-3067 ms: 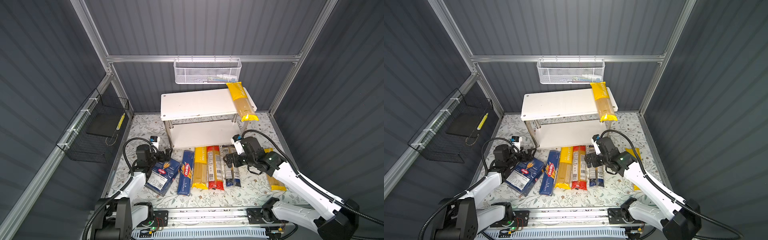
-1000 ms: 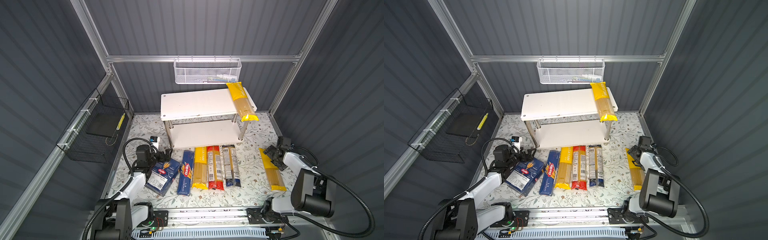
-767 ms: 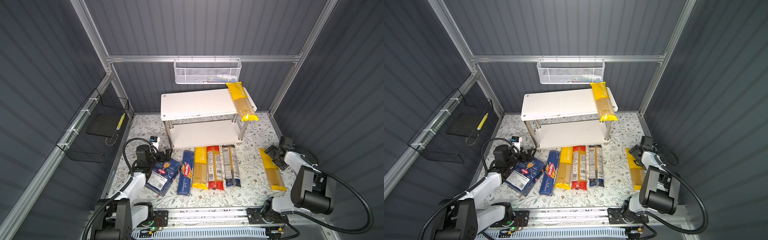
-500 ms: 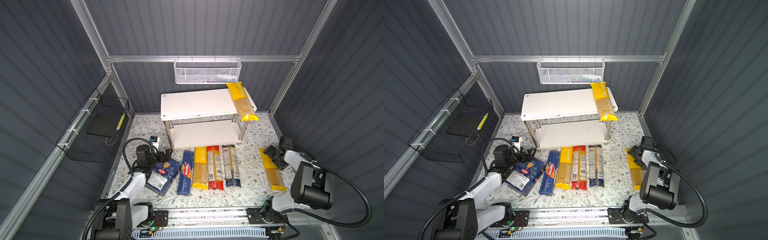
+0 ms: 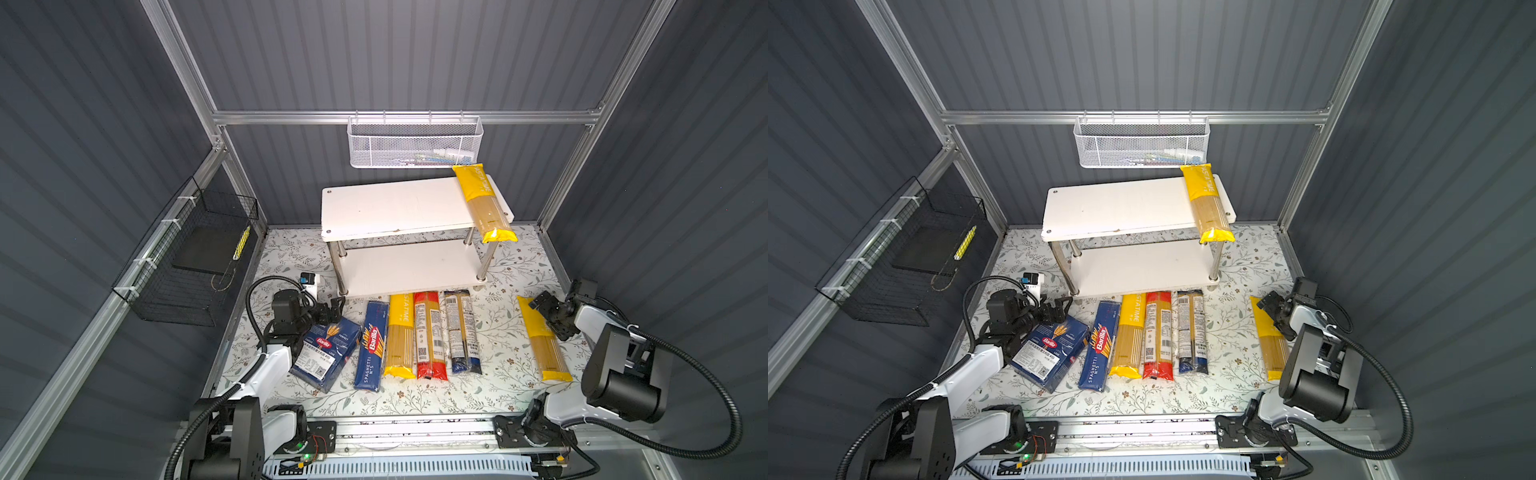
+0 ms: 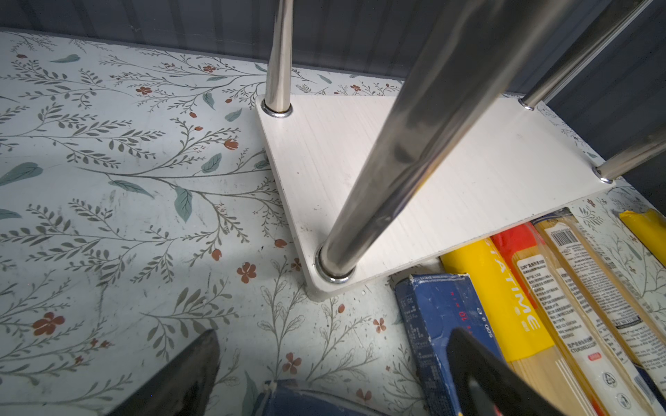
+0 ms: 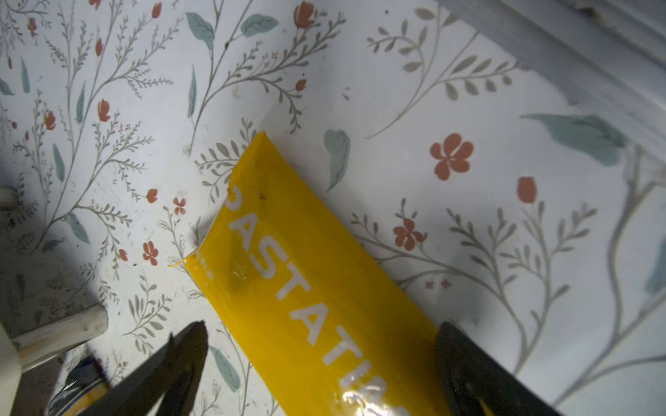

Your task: Place and organize the pasta boxes and bags onto the shelf

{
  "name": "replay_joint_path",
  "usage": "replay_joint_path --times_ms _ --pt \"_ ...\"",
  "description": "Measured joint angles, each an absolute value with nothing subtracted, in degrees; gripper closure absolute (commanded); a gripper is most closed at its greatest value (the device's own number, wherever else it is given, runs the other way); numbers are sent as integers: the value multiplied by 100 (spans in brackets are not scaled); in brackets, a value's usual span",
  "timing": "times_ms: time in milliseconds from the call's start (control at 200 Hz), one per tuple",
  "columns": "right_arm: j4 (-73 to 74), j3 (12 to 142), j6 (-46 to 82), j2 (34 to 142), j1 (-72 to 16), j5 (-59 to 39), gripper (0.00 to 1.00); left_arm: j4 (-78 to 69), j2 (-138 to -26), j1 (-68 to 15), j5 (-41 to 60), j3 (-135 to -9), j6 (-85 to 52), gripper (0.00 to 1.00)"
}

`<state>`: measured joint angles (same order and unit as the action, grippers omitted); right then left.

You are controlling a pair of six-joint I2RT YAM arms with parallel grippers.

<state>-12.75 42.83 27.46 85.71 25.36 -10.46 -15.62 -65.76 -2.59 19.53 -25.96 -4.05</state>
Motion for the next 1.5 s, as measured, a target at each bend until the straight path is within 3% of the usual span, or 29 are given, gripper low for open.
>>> replay_joint_path --times_ms 490,685,910,1161,1501 --pt "-952 3728 2818 8204 2515 -2375 1 -1549 -6573 -259 1953 -2598 -408 1" --pt "-1656 3769 2727 7642 2342 -1874 1 -1542 -6573 -259 1953 -2596 -408 1" --pt "-2108 3966 2626 7822 2327 -1284 1 -1542 -6573 -259 1953 -2598 -405 1" --pt "-2049 3839 2696 8018 2320 -1332 1 -1544 -6573 -259 1953 -2596 -408 1" --pt "-1885 3234 2952 7365 2141 -1813 1 -1544 -6573 -259 1955 -2596 -408 1"
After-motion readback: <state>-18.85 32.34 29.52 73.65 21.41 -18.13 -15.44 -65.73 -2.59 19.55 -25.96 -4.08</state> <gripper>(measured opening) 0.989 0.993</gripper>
